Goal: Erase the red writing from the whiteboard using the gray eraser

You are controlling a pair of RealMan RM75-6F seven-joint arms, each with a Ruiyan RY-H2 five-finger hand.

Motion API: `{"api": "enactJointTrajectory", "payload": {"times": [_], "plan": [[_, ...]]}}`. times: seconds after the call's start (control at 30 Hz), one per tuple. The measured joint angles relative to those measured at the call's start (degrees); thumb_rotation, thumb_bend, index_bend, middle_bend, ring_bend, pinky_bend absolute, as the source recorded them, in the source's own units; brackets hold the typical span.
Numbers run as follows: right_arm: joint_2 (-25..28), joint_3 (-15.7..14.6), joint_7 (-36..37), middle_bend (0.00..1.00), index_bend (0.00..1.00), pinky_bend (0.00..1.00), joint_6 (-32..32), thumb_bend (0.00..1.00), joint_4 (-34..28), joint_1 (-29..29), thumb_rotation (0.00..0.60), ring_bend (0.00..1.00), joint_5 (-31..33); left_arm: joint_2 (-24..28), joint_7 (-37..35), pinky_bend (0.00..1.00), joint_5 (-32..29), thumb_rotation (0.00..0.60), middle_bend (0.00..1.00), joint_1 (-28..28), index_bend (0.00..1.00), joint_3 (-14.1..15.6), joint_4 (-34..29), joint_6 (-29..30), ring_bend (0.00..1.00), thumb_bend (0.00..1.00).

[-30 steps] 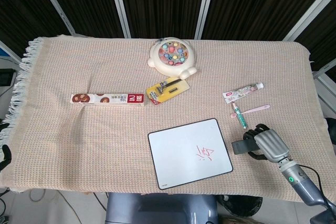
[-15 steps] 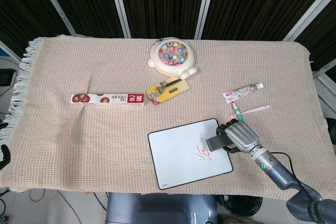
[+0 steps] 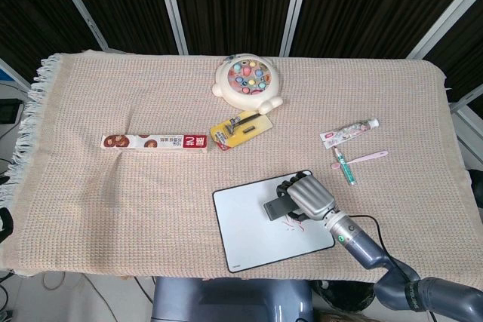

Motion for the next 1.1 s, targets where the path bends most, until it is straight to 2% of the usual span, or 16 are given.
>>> {"api": "enactJointTrajectory", "payload": {"times": [0.33,0.7,1.1], "plan": [[-2.4,-1.4,-2.0,0.56,0.62,0.35,-1.1,0.45,0.6,0.6,0.600,0.52,0.7,0.1,-0.1,0.04,0.0,0.600,0.08,0.0,0.19,0.0,0.0,0.1,0.02,0.64],[-1.1,-4.2,-1.7,0.57,0.63,0.35,1.1,0.45,-0.2,-0.7,0.600,0.52,-1.4,0.0,0.1,0.05,0.1,0.600,0.08,0.0,0.19,0.0,0.0,0.1,0.02,0.64],[2.9,-10.5,-1.3,0.57,0.63,0.35,4.4,0.45,-1.9,-4.3,0.600,0.52,-5.2,-0.1,0.2,0.05,0.2,0.600,0.08,0.0,0.19,0.0,0.0,0.2,0.02,0.64]]}}
